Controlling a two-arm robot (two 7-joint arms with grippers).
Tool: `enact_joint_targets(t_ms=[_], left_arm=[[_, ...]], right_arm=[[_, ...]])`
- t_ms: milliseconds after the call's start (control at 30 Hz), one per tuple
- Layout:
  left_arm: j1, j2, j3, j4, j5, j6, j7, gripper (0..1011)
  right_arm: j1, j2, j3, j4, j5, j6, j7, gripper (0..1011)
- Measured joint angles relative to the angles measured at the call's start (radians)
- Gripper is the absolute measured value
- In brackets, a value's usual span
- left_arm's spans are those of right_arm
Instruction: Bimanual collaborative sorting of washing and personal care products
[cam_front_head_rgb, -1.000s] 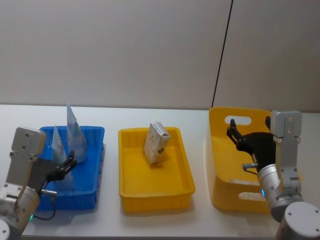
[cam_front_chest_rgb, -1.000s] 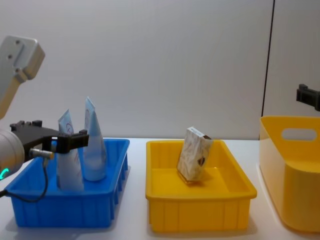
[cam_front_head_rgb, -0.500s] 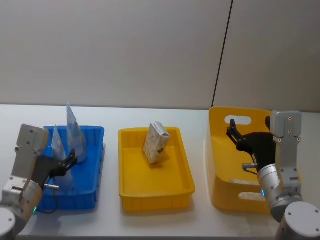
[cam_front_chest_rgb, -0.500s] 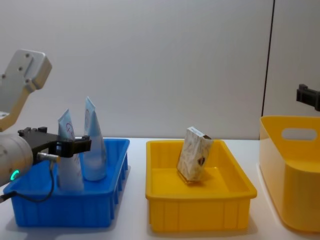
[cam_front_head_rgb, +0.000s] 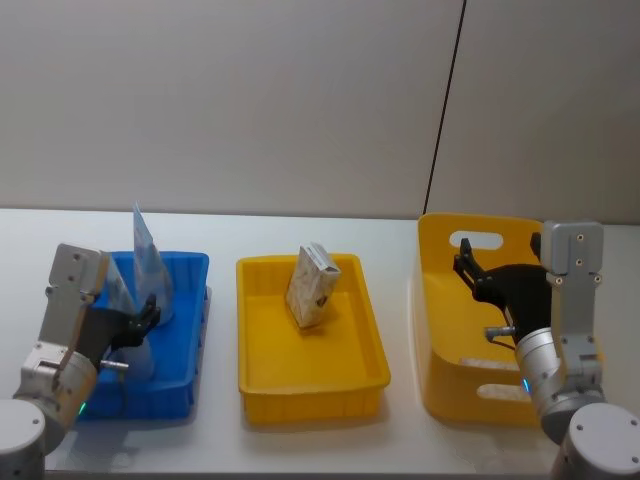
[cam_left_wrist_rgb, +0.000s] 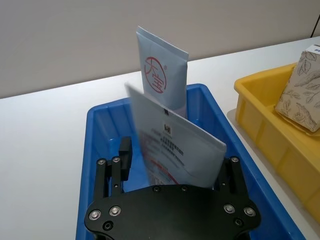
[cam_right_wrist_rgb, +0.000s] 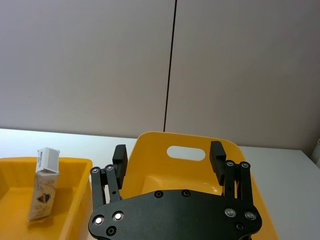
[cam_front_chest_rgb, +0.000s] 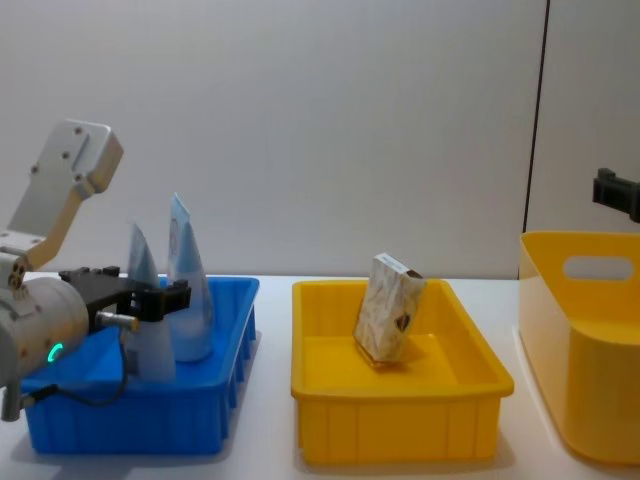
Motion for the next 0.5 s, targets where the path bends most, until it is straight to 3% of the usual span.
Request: enact_joint_targets(t_ms=[500], left_arm=[[-0.030,-0.024,-0.007,0.059,0.009,-0.009,-0.007,415]], right_arm=[[0.000,0.000,0.000,0.000,0.000,0.000,0.000,1004]])
